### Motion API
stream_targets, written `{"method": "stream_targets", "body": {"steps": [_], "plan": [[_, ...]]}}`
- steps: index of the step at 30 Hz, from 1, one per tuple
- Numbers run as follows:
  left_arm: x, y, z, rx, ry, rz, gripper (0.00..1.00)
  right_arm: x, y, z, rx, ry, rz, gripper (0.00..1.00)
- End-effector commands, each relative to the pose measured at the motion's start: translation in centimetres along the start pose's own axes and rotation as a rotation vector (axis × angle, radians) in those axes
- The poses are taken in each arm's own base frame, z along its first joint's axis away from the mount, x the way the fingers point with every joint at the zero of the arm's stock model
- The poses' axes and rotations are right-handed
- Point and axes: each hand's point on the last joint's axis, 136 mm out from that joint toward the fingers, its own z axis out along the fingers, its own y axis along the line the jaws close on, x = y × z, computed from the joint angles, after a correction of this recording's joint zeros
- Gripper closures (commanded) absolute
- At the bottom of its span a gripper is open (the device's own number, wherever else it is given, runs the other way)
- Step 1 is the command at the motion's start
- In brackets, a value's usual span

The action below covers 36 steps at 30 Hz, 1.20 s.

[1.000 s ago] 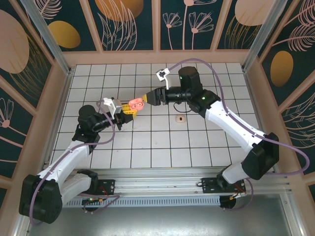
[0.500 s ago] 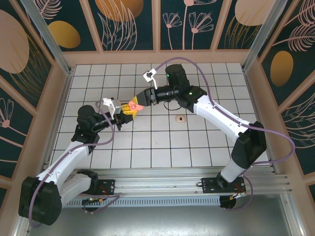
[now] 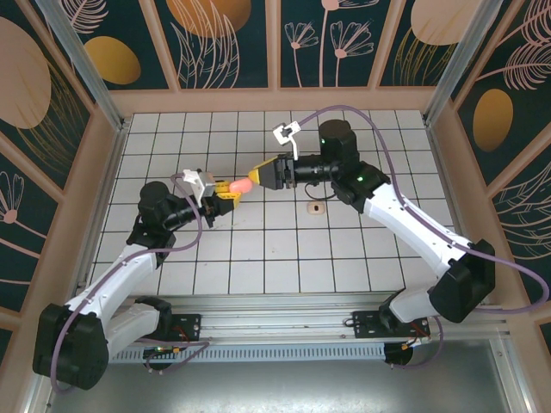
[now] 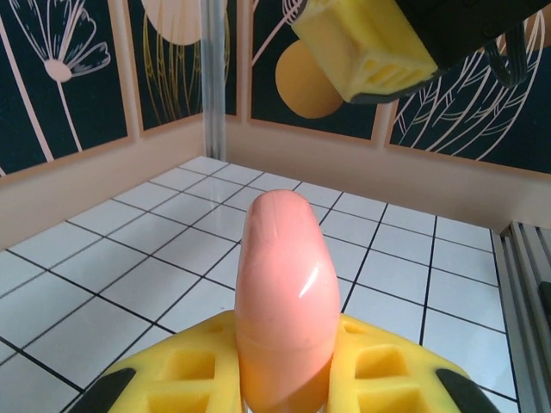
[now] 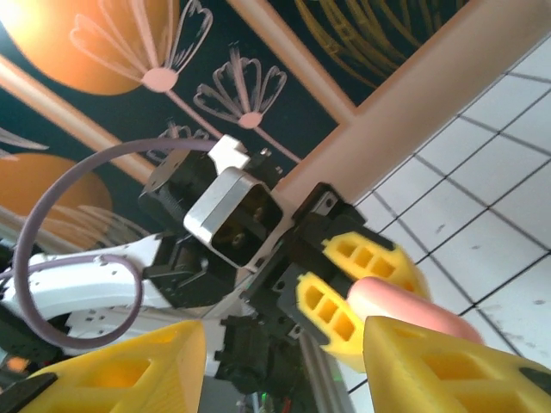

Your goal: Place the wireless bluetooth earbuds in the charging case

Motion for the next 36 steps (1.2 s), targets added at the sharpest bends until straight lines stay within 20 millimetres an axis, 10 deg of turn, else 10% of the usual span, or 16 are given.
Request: {"method": "stream_targets", "body": {"steps": [1, 5, 9, 17, 23, 36], "plan": [[-0.4, 1.3, 0.9, -0.026, 0.02, -0.095, 0.87, -1.0, -4.7, -2.3, 0.224, -0.105, 0.098, 0.47], [1.5, 3.2, 2.9, -0.062, 0.093, -0.337, 0.9, 0.2, -13.0, -7.5, 0.579, -0.238, 0.334, 0.48], [4.1, 4.4, 5.2, -0.089, 0.162, -0.62, 0.92, 2.7, -16.7, -12.1, 0.737, -0.345, 0.477, 0.47], [10.6, 3.4, 11.3, -0.133, 0.332, -0.938, 0.94, 5.7, -17.5, -14.9, 0.812, -0.347, 0.511, 0.47], [16.2, 4.4, 12.3, -0.244, 0.446, -1.11, 0.93, 6.7, -17.9, -15.0, 0.814, -0.329, 0.511, 0.47], [20.2, 4.9, 13.7, -0.293, 0.579, -1.168, 0.86, 7.6, -18.8, -14.3, 0.8, -0.299, 0.534, 0.48]]}}
